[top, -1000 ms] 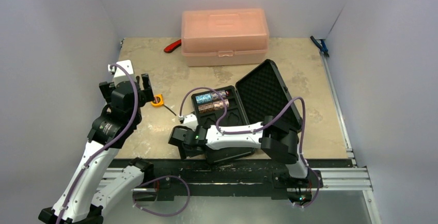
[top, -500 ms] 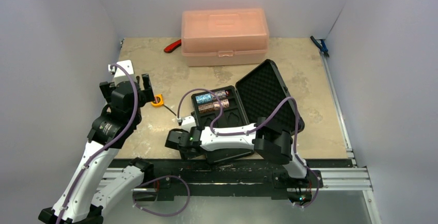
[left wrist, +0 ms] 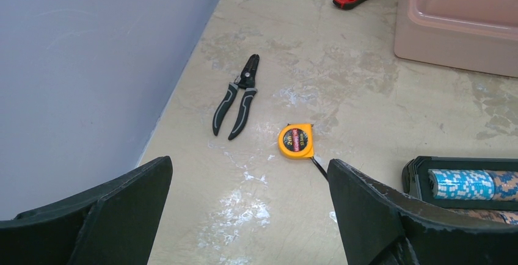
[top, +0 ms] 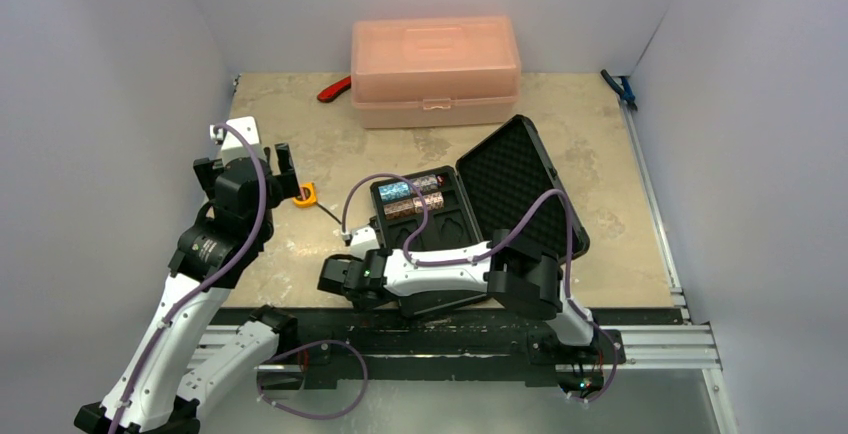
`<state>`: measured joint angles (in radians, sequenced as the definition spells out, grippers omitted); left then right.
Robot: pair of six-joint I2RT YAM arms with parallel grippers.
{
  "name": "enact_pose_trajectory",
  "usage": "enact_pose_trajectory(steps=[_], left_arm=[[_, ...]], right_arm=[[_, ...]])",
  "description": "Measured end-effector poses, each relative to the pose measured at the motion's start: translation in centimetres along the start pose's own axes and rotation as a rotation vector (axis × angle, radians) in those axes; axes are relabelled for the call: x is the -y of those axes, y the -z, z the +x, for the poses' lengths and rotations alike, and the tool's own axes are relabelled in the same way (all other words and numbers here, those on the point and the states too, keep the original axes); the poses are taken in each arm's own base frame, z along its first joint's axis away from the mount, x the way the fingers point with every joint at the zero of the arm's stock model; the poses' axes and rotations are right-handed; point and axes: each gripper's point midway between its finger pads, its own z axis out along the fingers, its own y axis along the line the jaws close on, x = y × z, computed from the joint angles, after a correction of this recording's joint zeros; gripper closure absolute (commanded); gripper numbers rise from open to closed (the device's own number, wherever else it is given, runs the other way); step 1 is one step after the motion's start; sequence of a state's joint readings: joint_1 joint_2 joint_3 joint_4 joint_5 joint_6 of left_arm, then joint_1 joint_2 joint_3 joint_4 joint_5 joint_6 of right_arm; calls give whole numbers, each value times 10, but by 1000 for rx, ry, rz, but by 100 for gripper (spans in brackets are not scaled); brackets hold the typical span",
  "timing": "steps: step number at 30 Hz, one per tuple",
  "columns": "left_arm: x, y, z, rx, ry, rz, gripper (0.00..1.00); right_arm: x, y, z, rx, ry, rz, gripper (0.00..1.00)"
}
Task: Pack up texas hold em set
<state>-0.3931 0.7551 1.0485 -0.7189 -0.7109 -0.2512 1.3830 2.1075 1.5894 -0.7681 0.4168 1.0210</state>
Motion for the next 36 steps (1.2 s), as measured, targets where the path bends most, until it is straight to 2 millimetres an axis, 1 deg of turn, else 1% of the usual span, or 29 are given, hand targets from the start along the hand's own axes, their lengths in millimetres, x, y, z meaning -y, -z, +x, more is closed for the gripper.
enact_pose_trajectory(steps=[11,14,17,24,27,30,36], left_arm=[[0,0,0,0,0,2,1],[0,0,0,0,0,2,1],[1,0,0,-1,0,5,1],[2,0,0,-3,-1,9,1],[2,0,1,-3,-1,10,1],[2,0,1,-3,0,11,1],[2,0,0,-2,1,12,1]], right_arm=[[2,-1,-1,13,-2,14,47],[2,-2,-1,21,-2,20,50],[2,-5,-1,36,2,29,56],[-1,-12,-13,77,4,31,57],[-1,-13,-14,82,6,34,60],[-2,-13,-15,84,7,32,60],[-2,-13,-15,83,10,35,56]])
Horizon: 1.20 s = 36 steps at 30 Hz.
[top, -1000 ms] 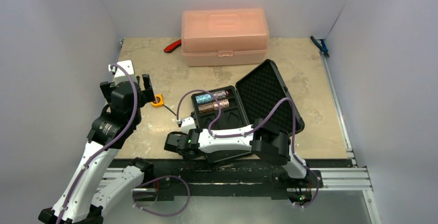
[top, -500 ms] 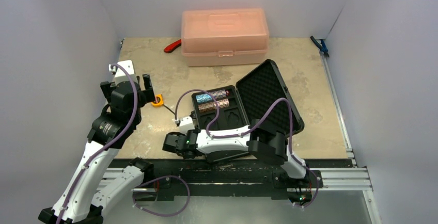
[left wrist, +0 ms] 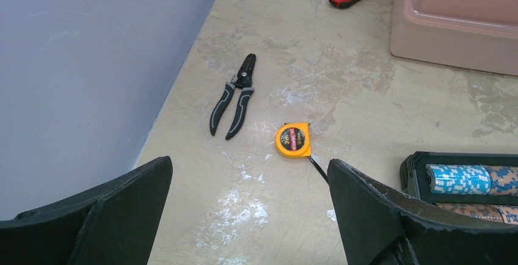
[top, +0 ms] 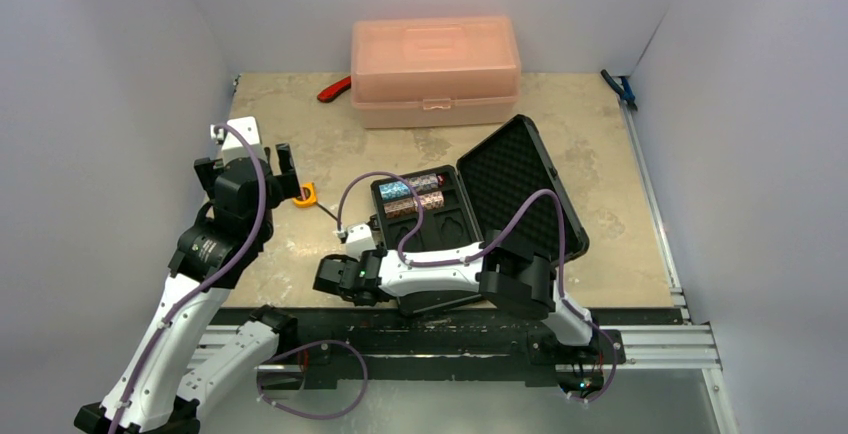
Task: Pack up texas hold em set
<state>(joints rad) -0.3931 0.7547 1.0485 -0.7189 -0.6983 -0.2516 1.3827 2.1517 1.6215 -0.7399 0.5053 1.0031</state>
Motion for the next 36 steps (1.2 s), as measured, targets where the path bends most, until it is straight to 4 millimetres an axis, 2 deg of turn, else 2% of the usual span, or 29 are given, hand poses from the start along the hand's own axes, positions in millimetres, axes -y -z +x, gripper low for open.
enact_pose_trajectory(steps=[4,10,22,33,36], left_arm=[[0,1,-1,3,2,1,1],[0,1,-1,4,4,6,1],[-1,3,-2,9,8,9,1],[-1,3,-2,10,10,9,1],[-1,3,-2,10,10,9,1]], right_arm=[[1,0,0,-2,-1,3,56],[1,0,0,-2,-3,3,61],[2,1,1,-5,-15,9,58],[1,1,2,-5,-32,10,61],[1,2,3,0,-36,14,68]])
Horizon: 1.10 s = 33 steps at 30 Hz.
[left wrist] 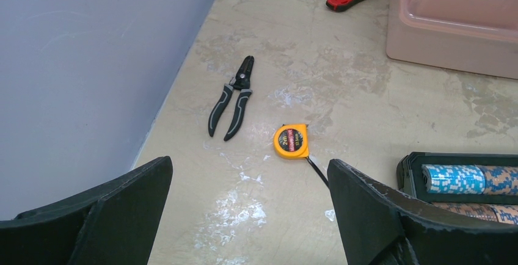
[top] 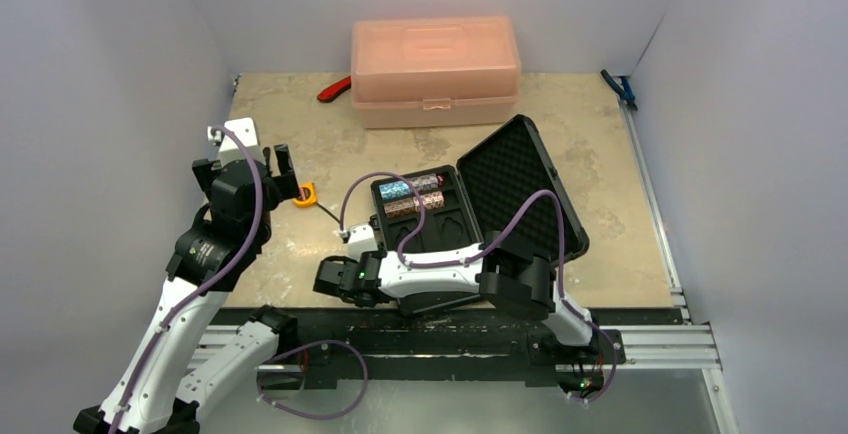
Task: Pack up texas hold em set
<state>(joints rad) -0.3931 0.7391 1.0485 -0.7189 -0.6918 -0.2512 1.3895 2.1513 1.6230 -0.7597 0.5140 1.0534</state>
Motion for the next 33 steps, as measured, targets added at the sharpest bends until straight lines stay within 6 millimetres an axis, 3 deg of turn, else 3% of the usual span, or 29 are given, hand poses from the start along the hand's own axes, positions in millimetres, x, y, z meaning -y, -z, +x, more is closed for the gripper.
enact_pose_trajectory(steps=[5,9,18,28,33], left_arm=[[0,0,0,2,1,1,1],[0,0,0,2,1,1,1],[1,0,0,1,1,5,1],[0,1,0,1,2,5,1],[0,1,0,2,2,4,1]], right_arm=[[-1,1,2,-1,-6,2,80],[0,1,3,-1,-8,6,83],[1,3,3,10,2,14,100],[-5,14,-1,19,74,-9,100],[-12,34,-16,55,86,-68,100]])
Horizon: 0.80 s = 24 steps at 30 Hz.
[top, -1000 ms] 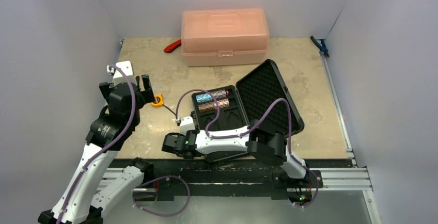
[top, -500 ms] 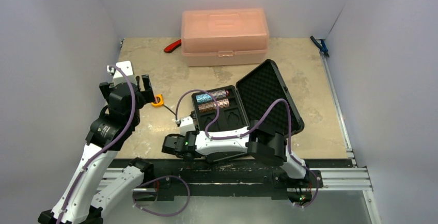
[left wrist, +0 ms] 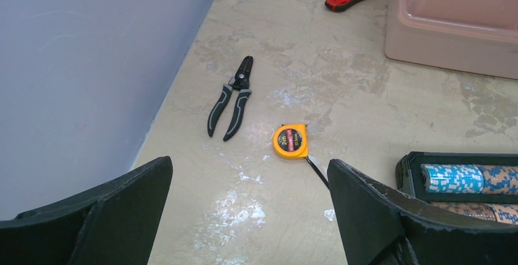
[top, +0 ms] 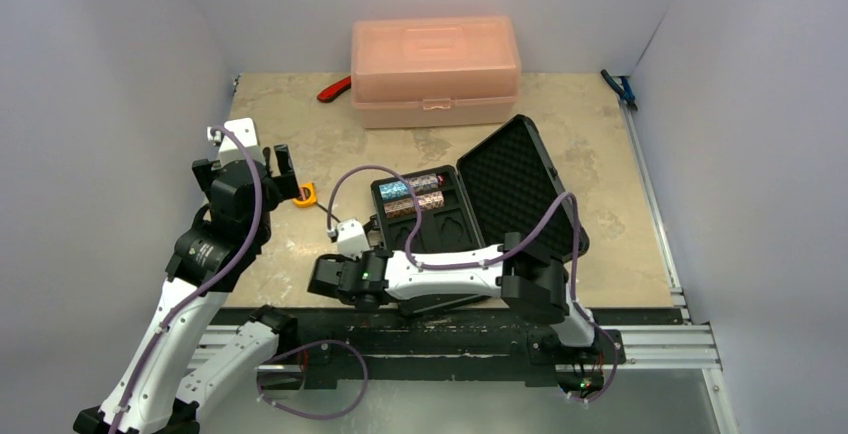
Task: Pack up texas hold em set
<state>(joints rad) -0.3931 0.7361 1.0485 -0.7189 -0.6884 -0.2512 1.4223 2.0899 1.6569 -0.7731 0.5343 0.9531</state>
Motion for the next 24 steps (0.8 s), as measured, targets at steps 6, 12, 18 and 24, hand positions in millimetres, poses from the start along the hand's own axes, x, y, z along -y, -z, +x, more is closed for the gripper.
enact_pose_trajectory(steps=[6,12,18,24], left_arm=[[-1,1,-1,4,3,0,2],[-5,3,-3,16,11,-11,2],[-7,3,-3,19,12,-20,2],[-7,2,0,15,8,-25,2]], right_arm=[[-9,28,-32,86,-25,-80,100],[-12,43,-54,156,-35,-114,100],[-9,44,-63,197,-9,-102,100],[-5,47,-80,241,-7,-111,100]])
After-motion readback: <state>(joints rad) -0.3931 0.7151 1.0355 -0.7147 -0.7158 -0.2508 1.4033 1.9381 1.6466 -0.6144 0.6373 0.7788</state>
